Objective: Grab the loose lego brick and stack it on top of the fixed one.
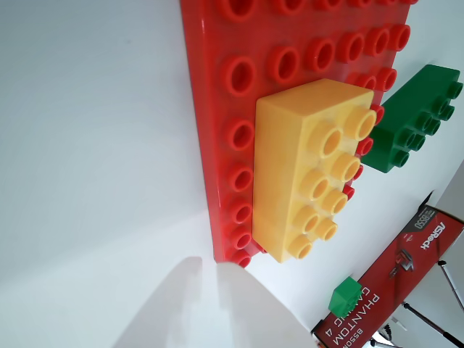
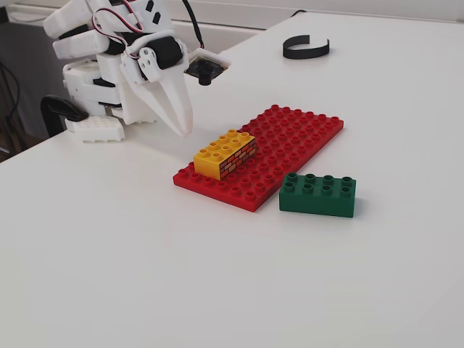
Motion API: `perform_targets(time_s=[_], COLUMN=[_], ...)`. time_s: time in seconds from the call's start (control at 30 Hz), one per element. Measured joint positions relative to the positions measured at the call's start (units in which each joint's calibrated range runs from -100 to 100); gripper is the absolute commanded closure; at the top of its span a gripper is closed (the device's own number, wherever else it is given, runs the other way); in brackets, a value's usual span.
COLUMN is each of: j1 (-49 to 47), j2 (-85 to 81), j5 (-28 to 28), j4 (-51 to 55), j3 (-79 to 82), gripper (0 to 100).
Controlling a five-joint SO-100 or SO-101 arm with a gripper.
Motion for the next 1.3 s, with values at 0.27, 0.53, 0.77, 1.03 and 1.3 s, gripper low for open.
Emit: perform_targets(time_s=[0.27,0.53,0.77,1.03,1.3], j1=[0.0,-0.3,-0.45,-0.67,-0.37], j2=[0.0,0.0,0.0,0.0,0.08], j5=[0.0,0.0,0.0,0.0,0.05], j4=[0.0,0.0,0.0,0.0,0.6], j3=[0.0,0.0,0.0,0.0,-3.96], gripper=[99,99,99,99,99])
